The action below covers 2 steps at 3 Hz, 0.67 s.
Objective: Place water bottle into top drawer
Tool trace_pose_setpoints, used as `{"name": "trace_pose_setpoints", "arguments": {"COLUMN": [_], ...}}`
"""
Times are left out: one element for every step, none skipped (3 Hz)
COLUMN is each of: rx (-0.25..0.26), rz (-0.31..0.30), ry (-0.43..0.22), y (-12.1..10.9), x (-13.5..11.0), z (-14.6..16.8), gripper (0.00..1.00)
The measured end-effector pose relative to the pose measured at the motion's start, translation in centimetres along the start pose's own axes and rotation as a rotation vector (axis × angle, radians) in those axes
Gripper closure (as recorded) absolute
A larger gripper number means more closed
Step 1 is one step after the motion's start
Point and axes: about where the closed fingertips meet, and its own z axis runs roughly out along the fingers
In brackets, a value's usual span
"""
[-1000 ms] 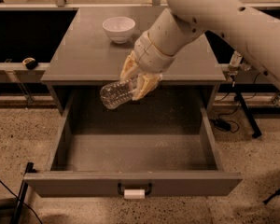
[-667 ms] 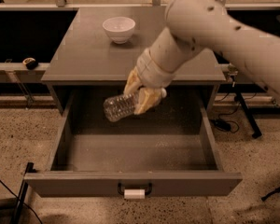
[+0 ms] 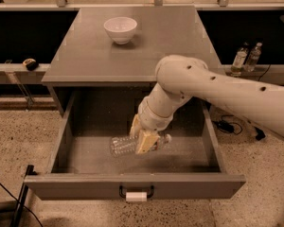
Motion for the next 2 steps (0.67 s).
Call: {"name": "trace_pose_setpoints", "arguments": {"rx": [-0.003,0.059], "rz": [0.005,0.044], "ry": [0.0,0.016], "y": [0.1,-0.9], "x": [0.1,0.9], "z": [0.2,1.5], "gripper": [1.0,1.0]}}
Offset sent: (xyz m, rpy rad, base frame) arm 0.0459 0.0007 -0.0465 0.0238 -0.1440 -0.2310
